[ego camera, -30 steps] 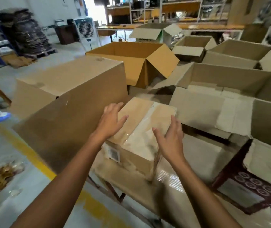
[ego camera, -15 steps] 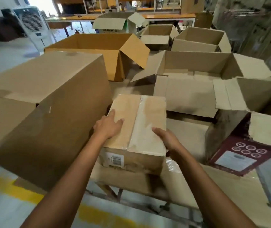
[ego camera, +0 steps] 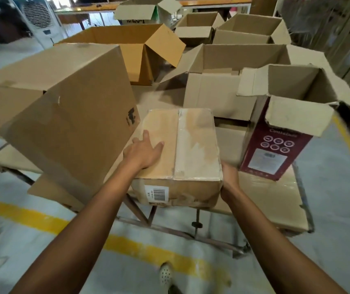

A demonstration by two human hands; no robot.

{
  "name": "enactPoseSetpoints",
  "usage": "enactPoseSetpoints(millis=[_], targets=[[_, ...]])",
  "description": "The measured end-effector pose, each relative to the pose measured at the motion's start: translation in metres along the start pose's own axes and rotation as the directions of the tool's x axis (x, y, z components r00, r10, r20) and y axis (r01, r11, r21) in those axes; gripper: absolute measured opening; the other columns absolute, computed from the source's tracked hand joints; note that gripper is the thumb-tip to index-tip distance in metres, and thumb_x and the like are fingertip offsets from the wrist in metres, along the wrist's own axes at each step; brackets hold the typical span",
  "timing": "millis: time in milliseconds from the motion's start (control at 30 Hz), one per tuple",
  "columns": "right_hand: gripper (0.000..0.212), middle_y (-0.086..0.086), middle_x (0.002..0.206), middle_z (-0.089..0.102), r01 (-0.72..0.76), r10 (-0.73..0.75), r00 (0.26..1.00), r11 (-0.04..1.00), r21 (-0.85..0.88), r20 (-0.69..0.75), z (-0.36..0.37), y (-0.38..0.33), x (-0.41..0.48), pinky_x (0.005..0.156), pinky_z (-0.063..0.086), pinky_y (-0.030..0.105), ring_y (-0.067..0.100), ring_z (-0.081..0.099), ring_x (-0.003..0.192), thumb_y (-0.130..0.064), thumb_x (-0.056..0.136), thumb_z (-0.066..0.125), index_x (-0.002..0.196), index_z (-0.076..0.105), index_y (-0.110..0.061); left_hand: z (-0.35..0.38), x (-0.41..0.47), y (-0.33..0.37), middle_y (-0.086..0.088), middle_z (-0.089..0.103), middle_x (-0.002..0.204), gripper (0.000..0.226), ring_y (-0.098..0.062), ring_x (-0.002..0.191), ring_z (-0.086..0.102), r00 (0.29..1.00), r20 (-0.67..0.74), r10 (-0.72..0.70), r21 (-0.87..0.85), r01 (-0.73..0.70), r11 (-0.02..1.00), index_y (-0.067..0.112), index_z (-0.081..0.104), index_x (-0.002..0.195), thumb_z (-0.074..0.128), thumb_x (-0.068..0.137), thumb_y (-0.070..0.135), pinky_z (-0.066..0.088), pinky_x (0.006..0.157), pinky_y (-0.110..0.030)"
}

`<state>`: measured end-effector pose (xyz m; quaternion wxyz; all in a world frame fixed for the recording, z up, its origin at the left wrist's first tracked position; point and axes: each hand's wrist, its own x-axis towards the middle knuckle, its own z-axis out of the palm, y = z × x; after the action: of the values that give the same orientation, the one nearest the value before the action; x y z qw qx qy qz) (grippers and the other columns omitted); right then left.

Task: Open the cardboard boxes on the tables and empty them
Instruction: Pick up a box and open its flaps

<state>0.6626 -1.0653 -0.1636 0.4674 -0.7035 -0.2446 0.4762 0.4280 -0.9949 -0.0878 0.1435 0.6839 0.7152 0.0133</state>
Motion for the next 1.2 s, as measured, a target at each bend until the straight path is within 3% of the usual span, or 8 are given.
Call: enactPoseSetpoints(millis=[100,267,500,600,800,967,1100,1200], targets=[[0.024,0.005,0.078,0.072,-0.004,0.004,0.995,1.000,0.007,-0.100,-0.014,0.017,-0.014,0.064,0.049,0.037,0.023,0.062,0.073,-0.023,0.092,0.059,0.072,0.069,-0.012,0.005,-0.020,0.004,-0.024,0.029,0.157,0.079,-0.046,0.134,0.041,1.000,-0.010,0.004,0.032,-0.004,0.999,0.023,0.003,0.159,0.023,0.097,0.069,0.036,0.104,-0.052],[0.014,0.002,0.086,0.070,-0.035,0.032,0.983,0.999,-0.010,-0.180,-0.022,0.048,-0.039,0.074,0.052,0.039,0.023,0.062,0.080,-0.026,0.090,0.064,0.078,0.064,-0.018,0.011,-0.033,-0.002,-0.024,0.036,0.153,0.081,-0.045,0.132,0.045,0.999,-0.029,0.025,0.064,-0.023,0.998,0.026,0.006,0.159,0.019,0.094,0.073,0.037,0.104,-0.053],[0.038,0.009,0.095,0.065,-0.073,0.064,0.994,0.992,-0.100,-0.083,-0.021,0.056,-0.061,0.073,0.052,0.041,0.026,0.060,0.084,-0.046,0.099,0.048,0.089,0.059,-0.011,0.004,-0.033,-0.010,-0.016,0.043,0.150,0.094,-0.040,0.129,0.048,0.997,-0.022,0.069,0.023,-0.068,0.997,0.029,0.012,0.155,0.013,0.080,0.085,0.042,0.101,-0.057],[0.044,0.011,0.098,0.065,-0.091,0.086,0.996,0.983,-0.162,-0.039,-0.022,0.047,-0.060,0.084,0.056,0.048,0.030,0.063,0.090,-0.052,0.098,0.041,0.086,0.058,-0.014,0.006,-0.036,-0.009,-0.017,0.037,0.154,0.088,-0.040,0.134,0.044,0.997,-0.043,0.066,-0.021,-0.067,0.997,0.028,0.013,0.156,0.018,0.086,0.080,0.038,0.105,-0.057],[0.085,0.011,0.107,0.070,-0.168,0.173,0.979,0.984,-0.054,0.106,-0.004,0.070,-0.006,0.080,0.057,0.058,0.037,0.068,0.096,-0.083,0.060,0.039,0.110,0.068,-0.021,0.001,-0.031,-0.030,-0.012,0.034,0.159,0.077,-0.035,0.142,0.037,0.998,-0.035,0.049,-0.202,-0.055,0.978,0.022,0.019,0.158,0.031,0.098,0.067,0.033,0.109,-0.048],[0.065,0.011,0.101,0.072,-0.096,0.085,0.986,0.993,0.069,0.142,0.002,0.002,-0.078,0.079,0.061,0.046,0.032,0.070,0.091,-0.075,0.080,0.054,0.107,0.068,-0.018,-0.006,-0.046,-0.046,-0.010,0.005,0.167,0.071,-0.034,0.152,0.004,0.995,-0.001,0.103,-0.247,-0.100,0.964,0.022,0.020,0.159,0.027,0.101,0.063,0.013,0.121,-0.053],[0.056,0.013,0.101,0.075,-0.081,0.064,0.961,0.995,0.052,0.268,0.009,-0.023,-0.087,0.078,0.061,0.048,0.034,0.072,0.094,-0.069,0.082,0.064,0.106,0.073,-0.019,-0.020,-0.065,-0.033,0.002,0.026,0.162,0.060,-0.014,0.149,0.021,0.922,-0.132,0.365,-0.416,-0.386,0.824,0.021,0.032,0.156,0.033,0.105,0.052,0.017,0.115,-0.030],[0.052,0.013,0.096,0.077,0.020,-0.034,0.965,0.998,0.055,0.261,0.018,-0.049,-0.090,0.081,0.060,0.052,0.034,0.073,0.091,-0.058,0.085,0.069,0.107,0.074,-0.012,-0.034,-0.059,-0.027,0.011,0.031,0.157,0.068,-0.012,0.147,0.025,0.946,-0.082,0.313,-0.673,-0.284,0.683,0.033,0.033,0.155,0.037,0.097,0.067,0.021,0.122,-0.043]])
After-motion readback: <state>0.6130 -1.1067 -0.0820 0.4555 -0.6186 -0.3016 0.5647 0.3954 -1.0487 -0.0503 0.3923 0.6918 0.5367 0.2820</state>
